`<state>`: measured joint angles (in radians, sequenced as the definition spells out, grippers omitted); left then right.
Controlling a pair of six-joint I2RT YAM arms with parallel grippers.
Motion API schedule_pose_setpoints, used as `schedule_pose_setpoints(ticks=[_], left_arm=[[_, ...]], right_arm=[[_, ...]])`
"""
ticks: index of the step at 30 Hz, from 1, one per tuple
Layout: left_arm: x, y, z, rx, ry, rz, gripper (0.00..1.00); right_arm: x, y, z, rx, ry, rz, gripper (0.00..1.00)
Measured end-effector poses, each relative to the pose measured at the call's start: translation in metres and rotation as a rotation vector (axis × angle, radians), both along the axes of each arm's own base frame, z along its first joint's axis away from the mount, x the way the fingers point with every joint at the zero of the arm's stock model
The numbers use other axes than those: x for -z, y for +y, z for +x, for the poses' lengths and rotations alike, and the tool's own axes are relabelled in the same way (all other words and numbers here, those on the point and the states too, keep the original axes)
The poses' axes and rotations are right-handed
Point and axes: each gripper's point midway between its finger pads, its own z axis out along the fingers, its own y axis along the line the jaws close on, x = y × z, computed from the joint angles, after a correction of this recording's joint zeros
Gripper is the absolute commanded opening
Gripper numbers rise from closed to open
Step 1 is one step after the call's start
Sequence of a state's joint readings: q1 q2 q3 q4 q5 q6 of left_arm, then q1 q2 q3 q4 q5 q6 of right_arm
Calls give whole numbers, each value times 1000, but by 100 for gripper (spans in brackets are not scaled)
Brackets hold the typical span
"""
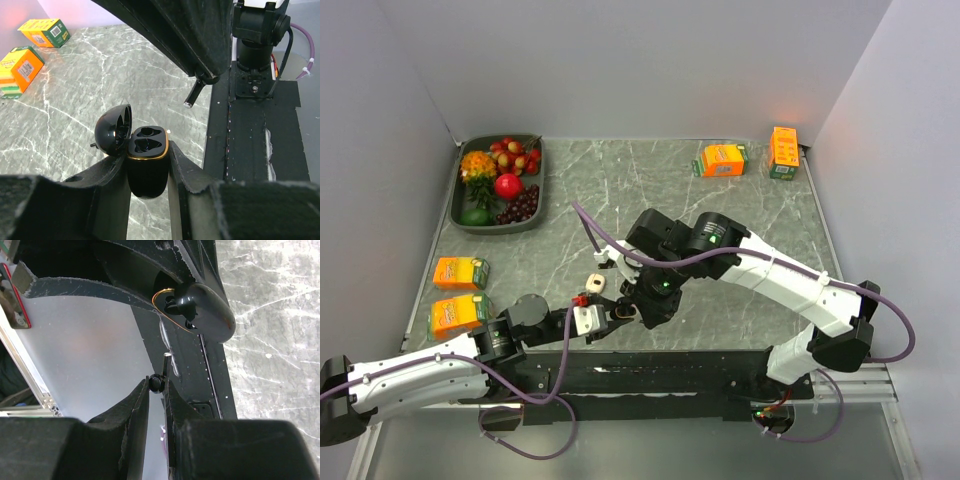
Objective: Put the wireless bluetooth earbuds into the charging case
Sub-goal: Adjust the earbud at the center of the board.
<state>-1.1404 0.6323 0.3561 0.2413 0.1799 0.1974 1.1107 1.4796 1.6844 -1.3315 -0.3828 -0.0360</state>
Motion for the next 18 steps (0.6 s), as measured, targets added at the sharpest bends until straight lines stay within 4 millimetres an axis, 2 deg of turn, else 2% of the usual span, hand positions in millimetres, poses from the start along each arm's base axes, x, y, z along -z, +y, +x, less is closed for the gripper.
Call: schedule_pose_setpoints(ticks=[8,15,18], left_arm=[[0,0,-1,7,2,0,1],[0,-1,-3,16,5,1,1],[-2,-1,-4,21,6,3,1]], right_arm=[[0,0,1,-1,-5,0,0],[-12,5,4,-4,-30,34,0],[-11,7,6,-4,-33,30,0]])
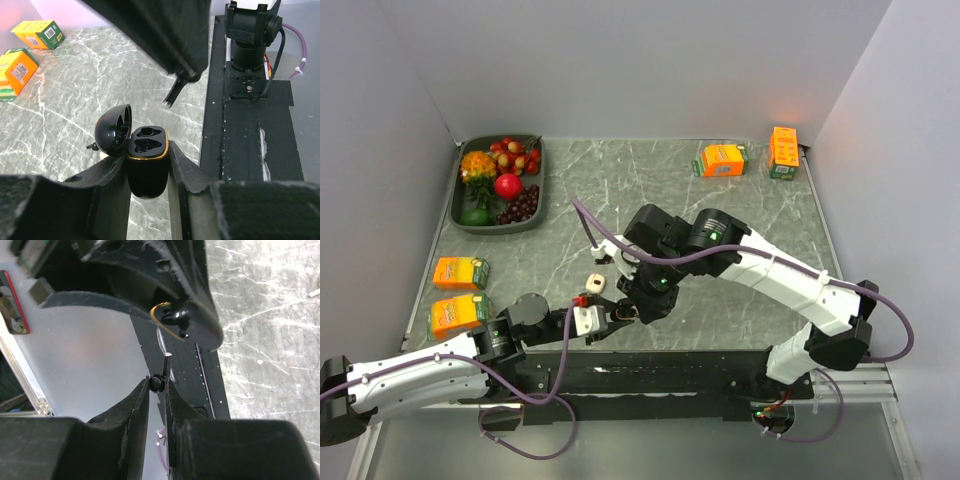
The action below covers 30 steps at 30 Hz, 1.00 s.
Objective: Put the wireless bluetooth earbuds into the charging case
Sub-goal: Adjust the earbud at the center of the board.
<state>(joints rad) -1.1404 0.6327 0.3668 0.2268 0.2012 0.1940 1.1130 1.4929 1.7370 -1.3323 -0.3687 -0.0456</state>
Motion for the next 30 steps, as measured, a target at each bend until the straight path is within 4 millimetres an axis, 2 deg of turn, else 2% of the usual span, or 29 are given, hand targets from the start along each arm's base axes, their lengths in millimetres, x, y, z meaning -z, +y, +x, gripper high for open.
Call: schedule_pose_setpoints(ticks=[11,30], left_arm=[[4,0,-5,30,10,17,1],[0,1,-10,49,6,6,1]], right_arm=[[14,6,6,5,9,-50,0],[19,6,7,8,11,-67,0]])
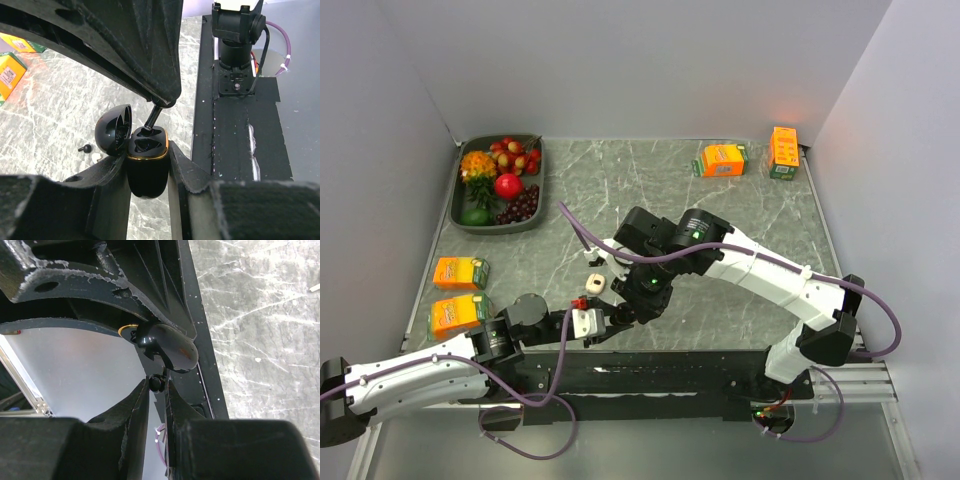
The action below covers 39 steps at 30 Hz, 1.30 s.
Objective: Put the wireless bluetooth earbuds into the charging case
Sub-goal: Adjust the earbud at the center of the board.
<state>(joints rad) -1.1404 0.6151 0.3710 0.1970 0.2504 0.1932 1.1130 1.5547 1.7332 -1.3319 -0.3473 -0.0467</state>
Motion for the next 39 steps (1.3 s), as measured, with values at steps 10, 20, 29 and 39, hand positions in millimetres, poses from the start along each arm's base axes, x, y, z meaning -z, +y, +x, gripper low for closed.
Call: schedule_pose_setpoints(ticks=[10,20,29,39], left_arm=[[0,-1,-3,15,2,0,1],[3,-1,4,-23,8,11,1],[10,4,25,-143,11,36,1],[-5,16,32,-205,-8,-10,1]], right_arm=[[2,-1,0,0,4,-8,0],[2,-1,-1,2,5,-6,0],[-3,-45,20,211,-24,55,0],[87,-80,123,626,-42,-14,0]])
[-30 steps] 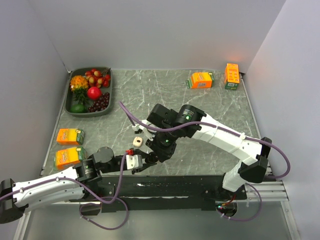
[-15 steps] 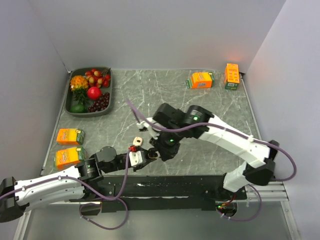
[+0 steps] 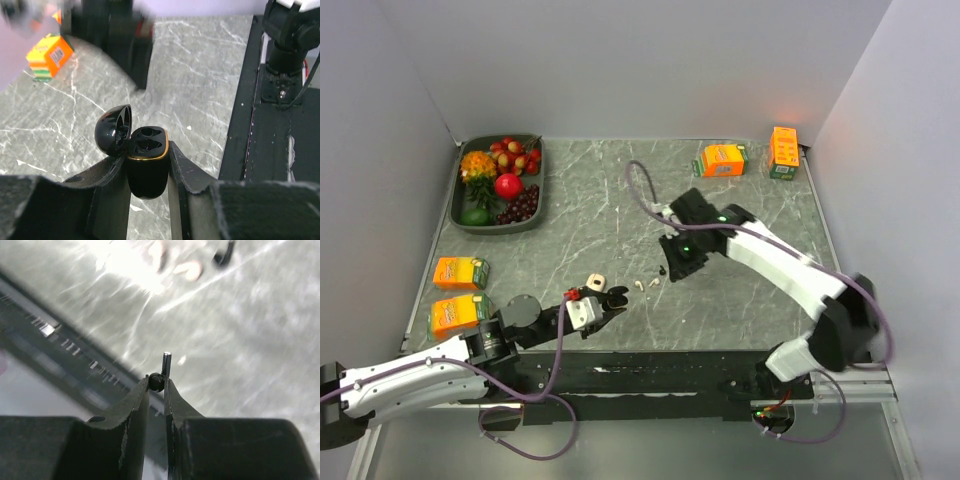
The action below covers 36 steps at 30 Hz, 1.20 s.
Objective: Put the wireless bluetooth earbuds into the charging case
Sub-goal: Adjust the earbud at the center of the board.
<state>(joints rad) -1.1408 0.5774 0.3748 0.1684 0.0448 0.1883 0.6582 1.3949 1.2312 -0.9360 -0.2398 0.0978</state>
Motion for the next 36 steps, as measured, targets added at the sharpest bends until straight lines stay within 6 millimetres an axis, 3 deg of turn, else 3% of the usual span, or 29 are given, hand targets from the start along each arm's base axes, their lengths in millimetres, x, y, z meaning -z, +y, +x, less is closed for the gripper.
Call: schedule_pose_setpoints(ticks=[6,13,16,20,26,33,36], left_arm=[[-8,3,-2,1,-10,-29,1],[-10,2,-4,14,-6,-38,1],[-11,2,-5,19,-7,-41,1],[-17,4,-6,20,-16,-60,1],[-19,5,-7,22,-20,-68,1],[-19,4,-7,22,-13,-70,1],[-19,5,-7,19,-12,-72,1]], right_arm=[[58,20,42,-40,21,-96,0],[94,31,85,-67,-21,-145,2],[106,34,100,-83,-38,-170,9],[120,33,107,-100,-35,-205,29],[122,32,112,-89,-56,-220,45],[108,27,123,1,-113,-233,54],[91,17,132,138,-180,-225,35]])
